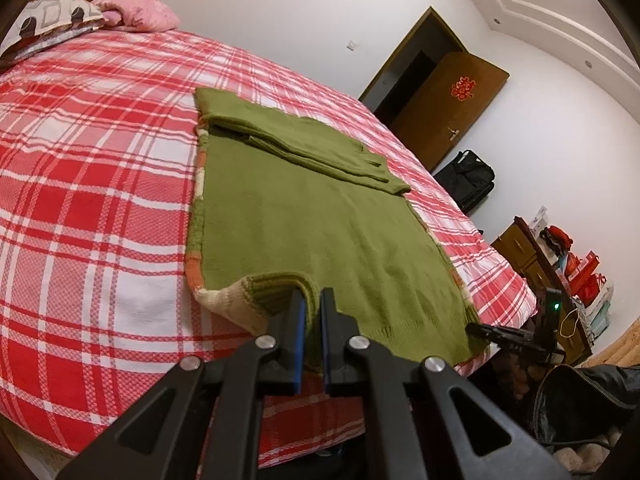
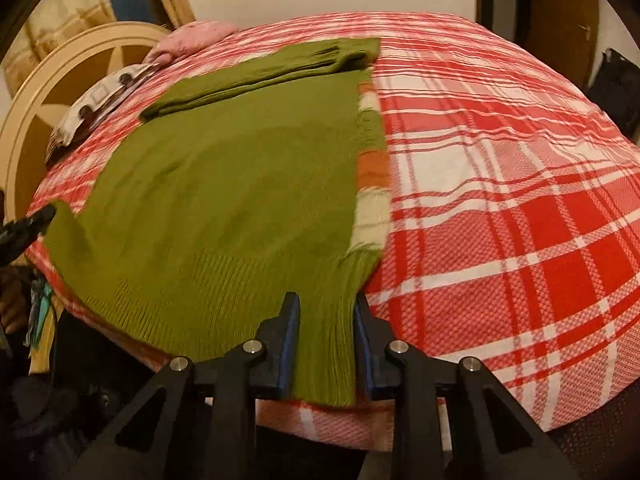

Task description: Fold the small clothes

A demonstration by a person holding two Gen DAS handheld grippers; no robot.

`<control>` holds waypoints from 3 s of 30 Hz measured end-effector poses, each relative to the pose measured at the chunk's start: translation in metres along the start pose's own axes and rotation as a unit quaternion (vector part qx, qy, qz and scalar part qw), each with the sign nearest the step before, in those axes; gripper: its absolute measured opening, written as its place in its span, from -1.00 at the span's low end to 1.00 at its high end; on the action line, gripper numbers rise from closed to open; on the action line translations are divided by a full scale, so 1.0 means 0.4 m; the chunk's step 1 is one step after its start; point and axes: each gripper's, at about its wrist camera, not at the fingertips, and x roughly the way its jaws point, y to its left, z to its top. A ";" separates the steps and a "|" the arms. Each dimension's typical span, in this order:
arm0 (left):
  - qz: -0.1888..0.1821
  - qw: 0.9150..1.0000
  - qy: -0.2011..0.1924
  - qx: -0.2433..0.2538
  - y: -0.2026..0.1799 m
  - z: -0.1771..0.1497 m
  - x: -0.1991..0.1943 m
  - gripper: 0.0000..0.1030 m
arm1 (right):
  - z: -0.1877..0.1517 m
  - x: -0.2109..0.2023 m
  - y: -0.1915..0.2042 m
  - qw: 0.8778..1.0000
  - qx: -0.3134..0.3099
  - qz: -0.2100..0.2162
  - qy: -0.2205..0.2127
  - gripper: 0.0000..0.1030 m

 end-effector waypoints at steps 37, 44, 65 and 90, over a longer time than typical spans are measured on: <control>-0.015 0.995 -0.081 -0.064 0.144 0.516 0.174 -0.87 | 0.692 0.052 -0.029 0.983 -0.010 0.078 -0.168 -0.92; 0.002 0.996 -0.067 -0.063 0.195 0.596 0.275 -0.87 | 0.812 0.179 -0.062 0.986 -0.003 0.074 -0.149 -0.92; 0.060 0.994 -0.038 -0.081 0.306 0.649 0.442 -0.66 | 1.000 0.538 -0.136 0.998 0.012 0.039 -0.057 -0.64; 0.138 0.990 0.017 -0.010 0.193 0.356 0.317 -0.36 | 0.604 0.348 -0.172 0.998 0.023 0.052 -0.005 -0.15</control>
